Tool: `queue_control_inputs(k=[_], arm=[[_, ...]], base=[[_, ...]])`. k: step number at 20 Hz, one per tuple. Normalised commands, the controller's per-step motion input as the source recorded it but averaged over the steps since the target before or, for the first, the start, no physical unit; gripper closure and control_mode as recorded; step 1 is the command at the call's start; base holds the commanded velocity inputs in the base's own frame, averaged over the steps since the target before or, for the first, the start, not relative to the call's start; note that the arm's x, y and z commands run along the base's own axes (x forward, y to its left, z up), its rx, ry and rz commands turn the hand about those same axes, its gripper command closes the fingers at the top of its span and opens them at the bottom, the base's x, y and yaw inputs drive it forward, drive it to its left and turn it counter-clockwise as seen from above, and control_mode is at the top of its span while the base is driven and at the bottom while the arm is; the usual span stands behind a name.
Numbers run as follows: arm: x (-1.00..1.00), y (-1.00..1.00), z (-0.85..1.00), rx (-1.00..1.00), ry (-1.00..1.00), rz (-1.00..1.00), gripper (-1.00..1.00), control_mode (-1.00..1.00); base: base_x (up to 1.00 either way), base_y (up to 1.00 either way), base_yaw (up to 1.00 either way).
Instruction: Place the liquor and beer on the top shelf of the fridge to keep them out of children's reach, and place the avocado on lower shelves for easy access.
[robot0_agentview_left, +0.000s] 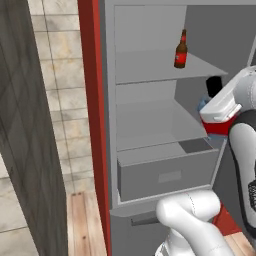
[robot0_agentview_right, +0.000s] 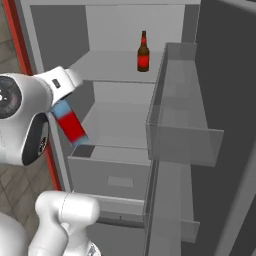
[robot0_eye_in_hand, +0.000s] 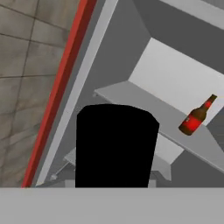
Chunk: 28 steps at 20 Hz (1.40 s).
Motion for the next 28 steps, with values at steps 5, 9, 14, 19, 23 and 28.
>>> queue_control_inputs(k=[5, 9, 14, 19, 23, 28], arm=[[0.01, 0.00, 0.44, 0.00, 0.00, -0.26, 1.00, -1.00], [0.00, 0.00, 0.42, 0.00, 0.00, -0.21, 1.00, -1.00], [0.00, -0.04, 0.09, 0.16, -0.20, -0.04, 1.00, -1.00], [0.14, -0.17, 0.00, 0.31, -0.30, 0.00, 1.00, -1.00], [0.28, -0.21, 0.11, 0.27, -0.23, 0.00, 1.00, -1.00], [0.20, -0.27, 0.41, 0.12, -0.08, 0.00, 1.00, -1.00]], base=[[0.00, 0.00, 0.00], [0.00, 0.00, 0.00], [0.00, 0.00, 0.00], [0.00, 0.00, 0.00], [0.00, 0.00, 0.00], [0.00, 0.00, 0.00]])
